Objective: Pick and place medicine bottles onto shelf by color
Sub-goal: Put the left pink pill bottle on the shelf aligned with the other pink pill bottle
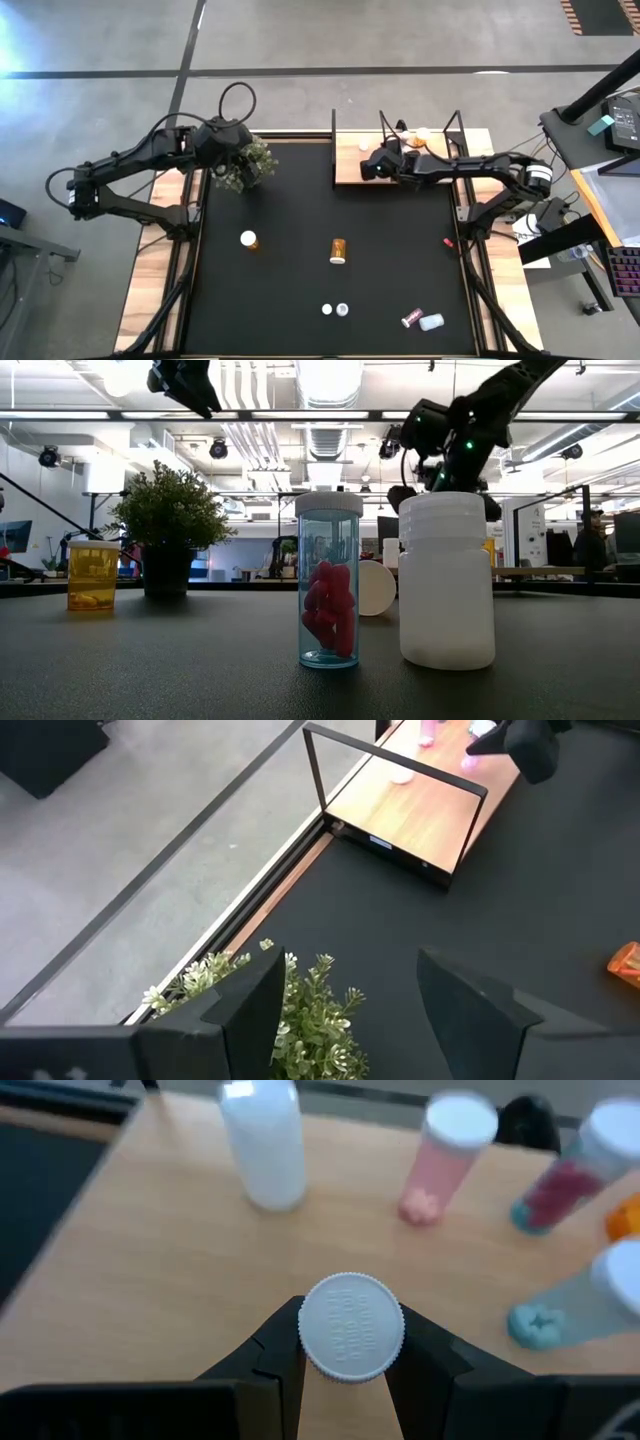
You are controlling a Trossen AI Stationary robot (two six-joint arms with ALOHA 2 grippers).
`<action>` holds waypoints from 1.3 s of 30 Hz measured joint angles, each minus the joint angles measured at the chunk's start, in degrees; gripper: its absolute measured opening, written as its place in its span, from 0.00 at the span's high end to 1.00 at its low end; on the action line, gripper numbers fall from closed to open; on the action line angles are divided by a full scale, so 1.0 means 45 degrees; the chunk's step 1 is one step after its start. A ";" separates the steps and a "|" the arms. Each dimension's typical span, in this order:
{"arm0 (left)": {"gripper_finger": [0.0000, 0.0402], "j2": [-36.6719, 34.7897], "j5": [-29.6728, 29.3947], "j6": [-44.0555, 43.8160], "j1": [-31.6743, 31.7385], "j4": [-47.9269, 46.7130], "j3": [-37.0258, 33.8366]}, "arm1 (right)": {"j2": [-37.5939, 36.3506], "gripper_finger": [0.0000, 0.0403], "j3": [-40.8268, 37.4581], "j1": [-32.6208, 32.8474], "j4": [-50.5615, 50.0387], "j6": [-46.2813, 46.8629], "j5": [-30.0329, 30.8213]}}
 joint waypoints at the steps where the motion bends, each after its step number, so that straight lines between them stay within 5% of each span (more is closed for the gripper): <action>1: 0.47 0.0000 -0.0002 -0.0009 0.0020 0.0000 0.0000 | 0.0000 0.74 0.0178 -0.0078 -0.0267 -0.0005 0.0064; 39: 0.47 0.0005 0.0027 0.0000 0.0180 0.0000 0.0000 | 0.1093 0.70 0.0438 -0.0852 -0.1350 0.1370 0.0454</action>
